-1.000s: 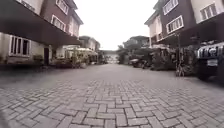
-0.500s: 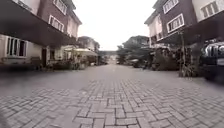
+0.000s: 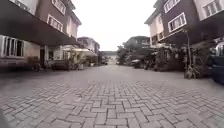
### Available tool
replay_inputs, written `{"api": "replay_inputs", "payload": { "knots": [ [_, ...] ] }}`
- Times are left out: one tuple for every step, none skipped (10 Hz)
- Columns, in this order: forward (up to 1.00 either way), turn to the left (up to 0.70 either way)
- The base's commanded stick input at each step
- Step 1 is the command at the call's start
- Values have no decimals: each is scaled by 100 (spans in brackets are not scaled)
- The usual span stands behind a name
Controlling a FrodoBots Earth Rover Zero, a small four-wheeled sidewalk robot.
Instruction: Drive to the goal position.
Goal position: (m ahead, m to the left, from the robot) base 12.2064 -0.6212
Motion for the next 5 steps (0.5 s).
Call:
{"api": "replay_inputs", "payload": {
  "knots": [
    [70,0],
    [70,0],
    [70,0],
    [70,0],
    [70,0]
  ]
}}
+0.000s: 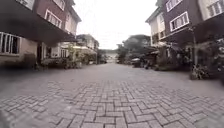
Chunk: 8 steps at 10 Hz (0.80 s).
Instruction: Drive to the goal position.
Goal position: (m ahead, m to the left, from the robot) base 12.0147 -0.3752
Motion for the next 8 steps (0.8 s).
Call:
{"api": "replay_inputs", "payload": {
  "knots": [
    [70,0],
    [70,0],
    [70,0],
    [70,0],
    [70,0],
    [70,0],
    [70,0],
    [70,0]
  ]
}}
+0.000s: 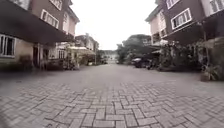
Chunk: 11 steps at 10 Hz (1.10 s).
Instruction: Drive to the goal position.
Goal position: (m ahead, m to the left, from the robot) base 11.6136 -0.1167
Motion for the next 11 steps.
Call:
{"api": "replay_inputs", "payload": {
  "knots": [
    [70,0],
    [70,0],
    [70,0],
    [70,0],
    [70,0],
    [70,0],
    [70,0],
    [70,0],
    [70,0],
    [70,0],
    [70,0]
  ]
}}
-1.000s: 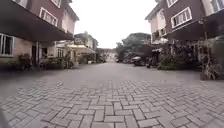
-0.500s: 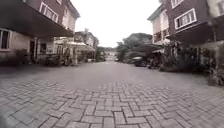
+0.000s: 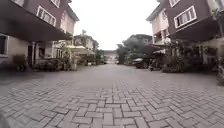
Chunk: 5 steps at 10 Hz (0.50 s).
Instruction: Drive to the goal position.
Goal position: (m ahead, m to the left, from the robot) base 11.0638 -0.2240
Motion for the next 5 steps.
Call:
{"api": "replay_inputs", "payload": {
  "knots": [
    [70,0],
    [70,0],
    [70,0],
    [70,0],
    [70,0]
  ]
}}
